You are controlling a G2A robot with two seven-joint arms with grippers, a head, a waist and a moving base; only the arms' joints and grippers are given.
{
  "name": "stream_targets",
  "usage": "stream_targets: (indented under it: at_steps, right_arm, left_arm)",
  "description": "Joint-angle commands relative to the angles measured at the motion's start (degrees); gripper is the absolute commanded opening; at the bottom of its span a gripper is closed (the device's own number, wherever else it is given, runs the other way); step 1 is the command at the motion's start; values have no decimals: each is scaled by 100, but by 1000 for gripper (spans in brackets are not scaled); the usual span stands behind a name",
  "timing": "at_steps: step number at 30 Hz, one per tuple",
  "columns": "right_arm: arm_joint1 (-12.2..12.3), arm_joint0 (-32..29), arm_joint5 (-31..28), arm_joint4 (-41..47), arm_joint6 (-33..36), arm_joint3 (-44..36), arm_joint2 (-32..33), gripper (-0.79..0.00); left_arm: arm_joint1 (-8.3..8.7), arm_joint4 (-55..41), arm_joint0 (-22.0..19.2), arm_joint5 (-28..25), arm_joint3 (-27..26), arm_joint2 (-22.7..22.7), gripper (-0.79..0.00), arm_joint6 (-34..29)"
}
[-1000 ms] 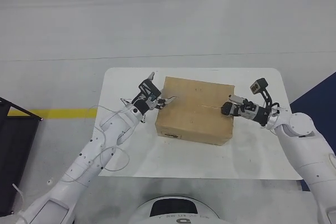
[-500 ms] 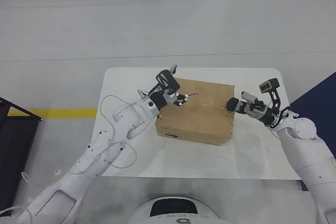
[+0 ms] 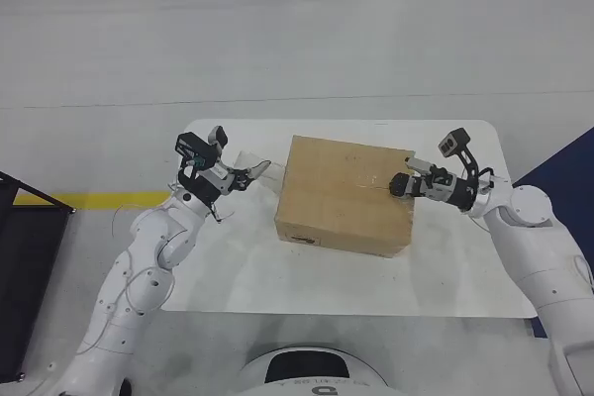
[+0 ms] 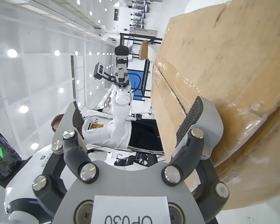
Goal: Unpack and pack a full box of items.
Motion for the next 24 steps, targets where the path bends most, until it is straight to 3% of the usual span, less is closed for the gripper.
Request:
stream_targets:
  at_steps: [1, 7, 14, 24]
  right_arm:
    - [-19, 69, 8, -21, 18, 80, -31, 0]
    - [-54, 51, -198, 122, 61, 202, 20, 0]
    - [-54, 51, -198, 122, 61, 202, 20, 0]
    - [-54, 51, -198, 122, 61, 202, 20, 0]
  left_arm:
    - [-5, 26, -15, -16, -25, 39, 0, -34]
    - [7, 187, -114, -91, 193, 16, 0, -243]
    - [96, 1409, -67, -164, 931, 1, 0, -526]
    - [-35, 1620, -371, -95, 1465, 671, 0, -253]
